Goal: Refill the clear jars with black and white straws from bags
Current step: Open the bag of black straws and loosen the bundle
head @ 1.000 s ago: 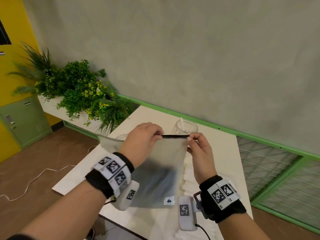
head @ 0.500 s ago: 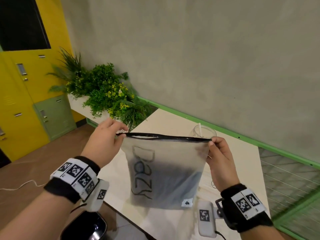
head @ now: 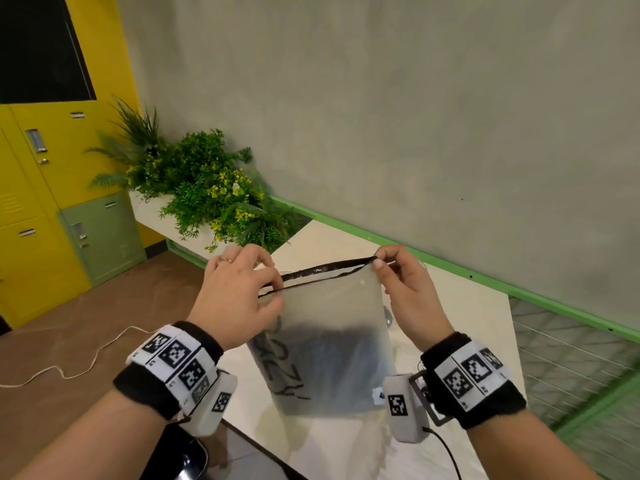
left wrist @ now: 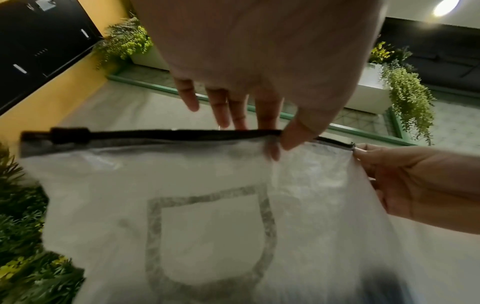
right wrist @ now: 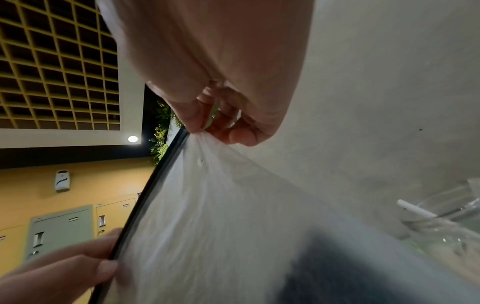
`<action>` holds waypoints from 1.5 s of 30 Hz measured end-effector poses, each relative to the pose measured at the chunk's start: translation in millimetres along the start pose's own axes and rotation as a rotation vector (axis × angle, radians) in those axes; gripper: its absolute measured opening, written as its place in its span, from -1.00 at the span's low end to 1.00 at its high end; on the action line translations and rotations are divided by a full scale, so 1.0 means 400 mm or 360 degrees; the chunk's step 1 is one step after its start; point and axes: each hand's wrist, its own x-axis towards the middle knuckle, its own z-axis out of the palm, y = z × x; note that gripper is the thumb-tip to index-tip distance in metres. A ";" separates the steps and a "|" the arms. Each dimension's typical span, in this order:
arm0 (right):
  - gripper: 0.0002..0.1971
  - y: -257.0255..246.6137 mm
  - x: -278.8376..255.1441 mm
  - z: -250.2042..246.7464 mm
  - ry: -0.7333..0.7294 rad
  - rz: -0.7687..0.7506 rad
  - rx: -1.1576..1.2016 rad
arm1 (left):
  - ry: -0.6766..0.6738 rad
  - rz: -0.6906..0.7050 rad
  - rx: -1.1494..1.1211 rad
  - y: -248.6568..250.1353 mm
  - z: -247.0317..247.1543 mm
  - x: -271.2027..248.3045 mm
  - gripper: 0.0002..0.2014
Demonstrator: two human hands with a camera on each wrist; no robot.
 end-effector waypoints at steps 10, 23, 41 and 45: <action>-0.79 -0.010 -0.025 -0.007 0.0178 -0.0662 -0.0844 | -0.0230 -0.0222 -0.0295 -0.011 0.048 0.011 -0.45; -0.31 0.031 0.001 0.059 -0.0686 -0.0848 -0.2208 | -0.0063 -0.0274 -0.0713 0.025 0.073 0.020 -0.78; -0.40 -0.025 -0.018 0.047 -0.1208 -0.0348 -0.1694 | -0.0689 -0.0228 -0.0247 -0.004 0.117 0.006 0.10; -0.45 -0.005 -0.034 0.035 -0.1230 0.0024 -0.1247 | -0.0696 -0.0221 -0.0363 -0.029 0.130 0.005 0.09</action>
